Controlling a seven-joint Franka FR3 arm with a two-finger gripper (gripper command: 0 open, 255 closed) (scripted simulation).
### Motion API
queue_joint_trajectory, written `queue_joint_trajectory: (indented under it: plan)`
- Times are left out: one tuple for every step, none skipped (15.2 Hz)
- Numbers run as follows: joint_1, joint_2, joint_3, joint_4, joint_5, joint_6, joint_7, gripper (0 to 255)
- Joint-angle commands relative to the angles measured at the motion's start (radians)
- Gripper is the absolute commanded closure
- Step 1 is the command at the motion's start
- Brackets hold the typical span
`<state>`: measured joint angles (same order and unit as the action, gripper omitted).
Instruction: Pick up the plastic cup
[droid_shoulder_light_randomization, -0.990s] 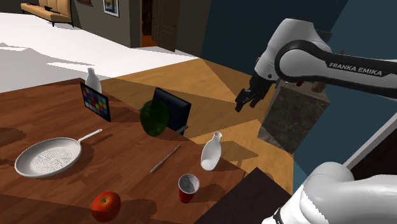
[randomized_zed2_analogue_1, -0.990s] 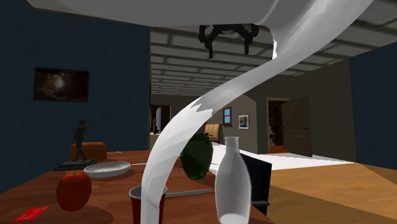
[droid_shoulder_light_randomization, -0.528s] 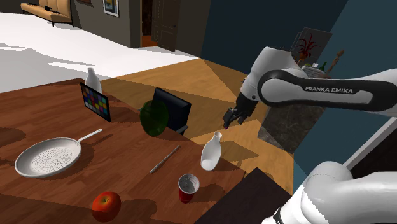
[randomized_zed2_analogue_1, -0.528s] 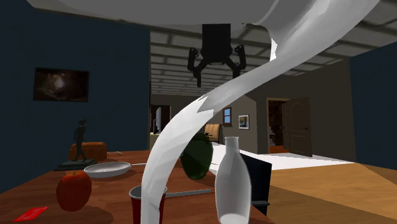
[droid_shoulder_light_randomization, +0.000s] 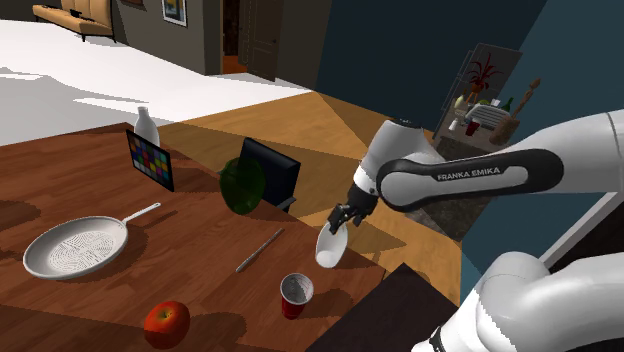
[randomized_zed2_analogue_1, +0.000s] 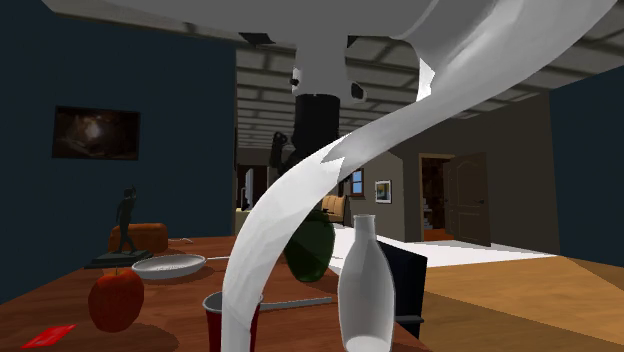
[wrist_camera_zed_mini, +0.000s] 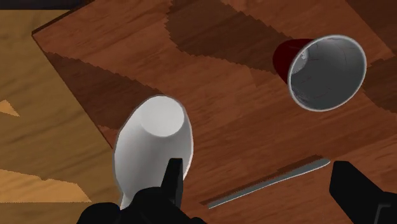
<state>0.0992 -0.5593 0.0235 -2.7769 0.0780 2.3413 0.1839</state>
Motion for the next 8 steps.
queue_joint_trajectory:
  plan:
    - [0.019,0.046,0.004,-0.026,0.026,0.07,0.003,0]
    - [0.031,0.077,0.007,-0.036,0.041,0.109,0.005,0]
    - [0.044,0.111,0.01,-0.045,0.057,0.148,0.006,0]
    - [0.057,0.146,0.013,-0.052,0.074,0.188,0.005,0]
    - [0.072,0.182,0.015,-0.057,0.093,0.229,0.004,0]
    - [0.088,0.221,0.016,-0.06,0.115,0.269,0.0,0]
    - [0.106,0.261,0.017,-0.062,0.138,0.309,-0.005,0]
    - [0.125,0.303,0.017,-0.061,0.165,0.349,-0.014,0]
